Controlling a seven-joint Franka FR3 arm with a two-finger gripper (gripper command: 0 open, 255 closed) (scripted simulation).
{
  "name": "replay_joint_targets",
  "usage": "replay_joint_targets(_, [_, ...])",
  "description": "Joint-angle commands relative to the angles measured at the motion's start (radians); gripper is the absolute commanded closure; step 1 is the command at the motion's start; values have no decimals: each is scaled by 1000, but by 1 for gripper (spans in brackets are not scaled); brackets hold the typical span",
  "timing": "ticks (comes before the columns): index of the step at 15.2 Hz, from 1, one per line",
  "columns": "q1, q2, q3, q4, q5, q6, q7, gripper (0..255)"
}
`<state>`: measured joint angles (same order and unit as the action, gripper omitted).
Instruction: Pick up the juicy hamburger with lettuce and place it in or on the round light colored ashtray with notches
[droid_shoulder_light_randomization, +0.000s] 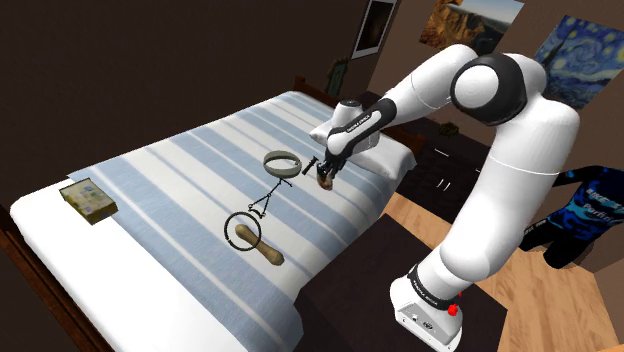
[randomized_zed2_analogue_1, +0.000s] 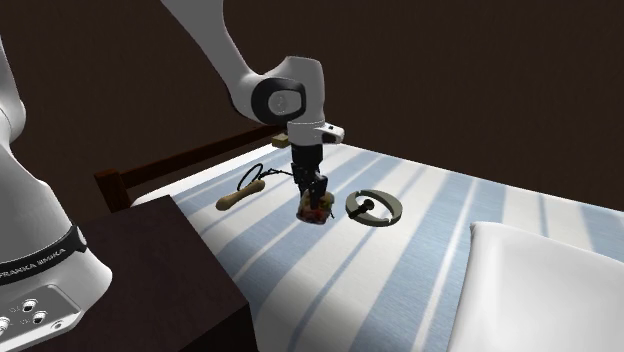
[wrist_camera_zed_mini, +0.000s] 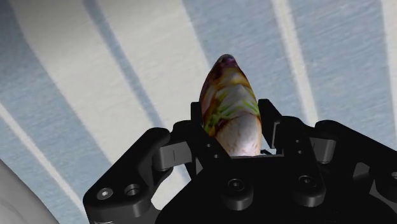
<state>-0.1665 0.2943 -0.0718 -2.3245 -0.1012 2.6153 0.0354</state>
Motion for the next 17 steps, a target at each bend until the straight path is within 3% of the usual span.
replay_joint_targets(1, [3,43,6,85,8,-42,0,255])
replay_joint_targets(11, [14,341,29,622,37,-283,5,255])
replay_joint_targets(17, [18,589,37,1079,49,-492,5,255])
